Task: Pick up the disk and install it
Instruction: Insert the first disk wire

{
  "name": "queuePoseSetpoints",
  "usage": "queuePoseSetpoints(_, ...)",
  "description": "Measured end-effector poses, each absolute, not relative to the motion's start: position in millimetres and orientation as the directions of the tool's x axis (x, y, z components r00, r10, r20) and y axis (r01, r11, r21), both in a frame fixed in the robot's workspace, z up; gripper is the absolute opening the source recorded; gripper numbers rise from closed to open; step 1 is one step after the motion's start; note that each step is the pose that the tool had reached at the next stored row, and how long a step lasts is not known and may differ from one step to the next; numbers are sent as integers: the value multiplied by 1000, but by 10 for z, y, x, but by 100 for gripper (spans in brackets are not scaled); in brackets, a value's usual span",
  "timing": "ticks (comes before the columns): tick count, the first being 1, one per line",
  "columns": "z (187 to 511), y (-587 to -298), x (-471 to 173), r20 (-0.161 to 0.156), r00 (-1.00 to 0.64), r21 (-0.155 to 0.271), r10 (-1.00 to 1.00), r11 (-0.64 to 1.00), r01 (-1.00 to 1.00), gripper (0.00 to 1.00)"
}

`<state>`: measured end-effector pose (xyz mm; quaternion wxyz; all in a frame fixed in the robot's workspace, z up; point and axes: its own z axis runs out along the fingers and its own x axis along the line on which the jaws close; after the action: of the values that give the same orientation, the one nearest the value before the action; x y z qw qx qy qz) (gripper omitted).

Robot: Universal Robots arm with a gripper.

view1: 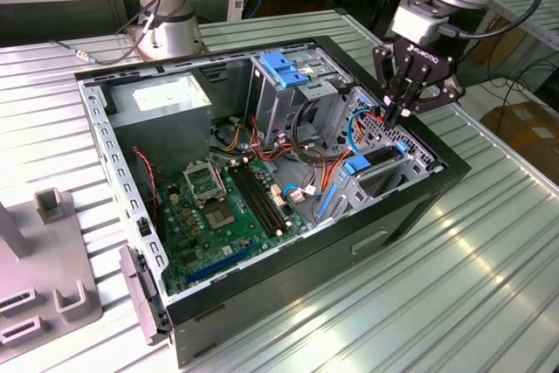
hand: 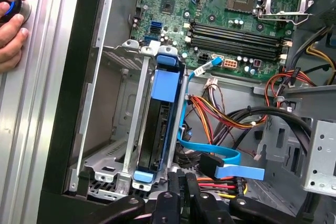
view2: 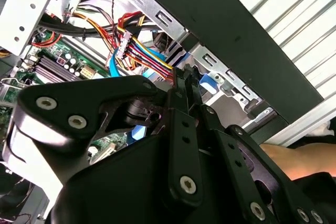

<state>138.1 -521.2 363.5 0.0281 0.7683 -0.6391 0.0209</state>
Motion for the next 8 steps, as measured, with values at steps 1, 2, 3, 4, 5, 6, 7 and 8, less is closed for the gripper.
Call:
queuePoseSetpoints(1,3636,-5212,1379,68,182,17,-981,-181,-983,17)
queuePoseSetpoints(2,3636,-5212,1378,68,182,17,-981,-182,-983,17)
queuePoseSetpoints(3,3636,-5212,1377,68,182,17,-981,-182,-983,17)
queuePoseSetpoints(4,3636,-5212,1375,68,182,17,-981,-181,-983,17)
queuePoseSetpoints(5,3636,-5212,1373,68,182,17,-981,-181,-983,17)
queuePoseSetpoints(6,3636,-5212,1371,68,182,17,-981,-182,-983,17)
queuePoseSetpoints(7,3636,-5212,1369,68,182,17,-981,-181,-983,17)
queuePoseSetpoints(8,3636,-5212,1368,68,182,17,-981,-182,-983,17)
